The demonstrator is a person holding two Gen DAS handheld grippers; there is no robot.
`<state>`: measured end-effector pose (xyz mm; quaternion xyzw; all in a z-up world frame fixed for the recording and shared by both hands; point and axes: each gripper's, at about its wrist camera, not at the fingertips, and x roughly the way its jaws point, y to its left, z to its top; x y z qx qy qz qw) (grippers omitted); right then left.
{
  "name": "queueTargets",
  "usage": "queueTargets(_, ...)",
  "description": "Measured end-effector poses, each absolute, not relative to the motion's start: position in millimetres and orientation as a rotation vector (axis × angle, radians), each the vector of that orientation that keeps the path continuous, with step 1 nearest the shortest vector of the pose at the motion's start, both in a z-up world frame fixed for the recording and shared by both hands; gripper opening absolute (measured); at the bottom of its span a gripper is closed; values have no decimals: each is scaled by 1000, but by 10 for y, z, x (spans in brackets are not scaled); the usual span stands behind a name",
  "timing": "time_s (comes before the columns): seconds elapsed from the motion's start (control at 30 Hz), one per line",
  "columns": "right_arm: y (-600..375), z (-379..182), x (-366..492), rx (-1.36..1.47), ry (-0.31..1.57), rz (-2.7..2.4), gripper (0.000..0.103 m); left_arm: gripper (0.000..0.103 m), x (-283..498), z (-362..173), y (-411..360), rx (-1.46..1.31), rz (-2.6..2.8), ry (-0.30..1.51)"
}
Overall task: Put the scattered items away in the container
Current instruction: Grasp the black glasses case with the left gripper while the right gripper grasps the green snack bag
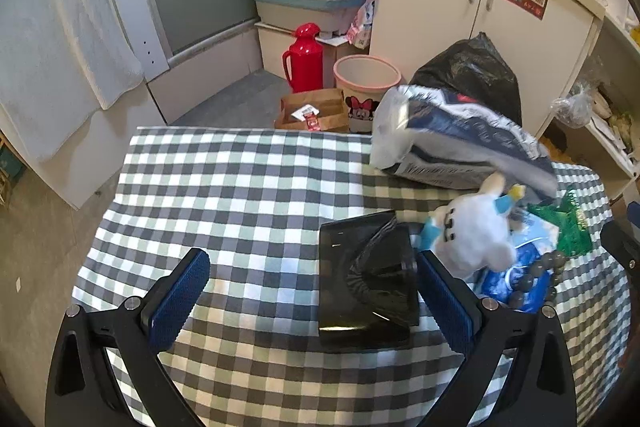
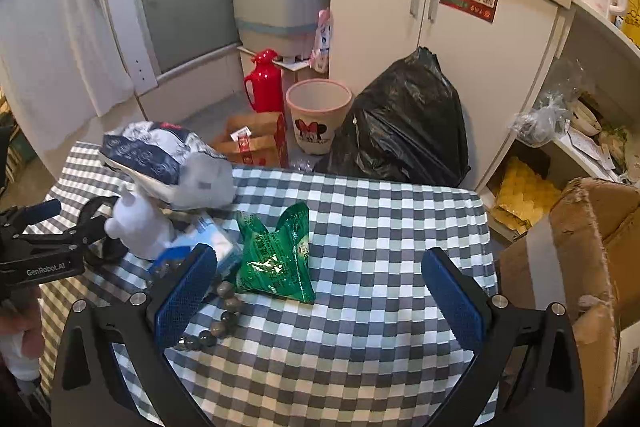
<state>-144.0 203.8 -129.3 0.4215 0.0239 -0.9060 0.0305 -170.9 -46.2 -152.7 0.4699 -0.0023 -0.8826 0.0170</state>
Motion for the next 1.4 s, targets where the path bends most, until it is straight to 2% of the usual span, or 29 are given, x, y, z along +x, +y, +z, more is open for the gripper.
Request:
queueTargets(0.77, 1883, -1667, -1767, 1454, 210, -2720, 102, 103, -1807, -1785, -581, 1495, -2716, 61)
queueTargets(0.9, 1820, -1713, -1787, 1458, 232, -2699, 93, 103, -1803, -1795, -575, 1489, -2724, 49)
queueTargets(0.93, 1798, -1734, -1796, 1468, 245, -2689, 86, 103, -1799, -1796, -569, 1490, -2725, 47)
queueTargets(1.07, 1734, -1783, -1803, 1476, 244, -2651, 75, 102, -1803, -1802, -534, 1489, -2738, 38)
queueTargets(1.17, 1718, -1779, -1783, 1461, 221, -2635, 64, 95, -1787, -1785, -517, 1485, -2756, 46)
queueTargets(1.27, 1693, -1766, -1763, 1451, 203, -2620, 44, 77, -1770, -1755, -480, 1483, -2782, 50)
queueTargets(1.33, 1687, -1750, -1749, 1443, 202, -2622, 38, 55, -1754, -1725, -449, 1483, -2801, 52)
queueTargets(1.37, 1687, -1744, -1746, 1440, 197, -2621, 38, 48, -1748, -1713, -440, 1485, -2810, 55)
queueTargets(1.4, 1697, -1735, -1737, 1438, 184, -2620, 36, 47, -1739, -1698, -429, 1484, -2814, 52)
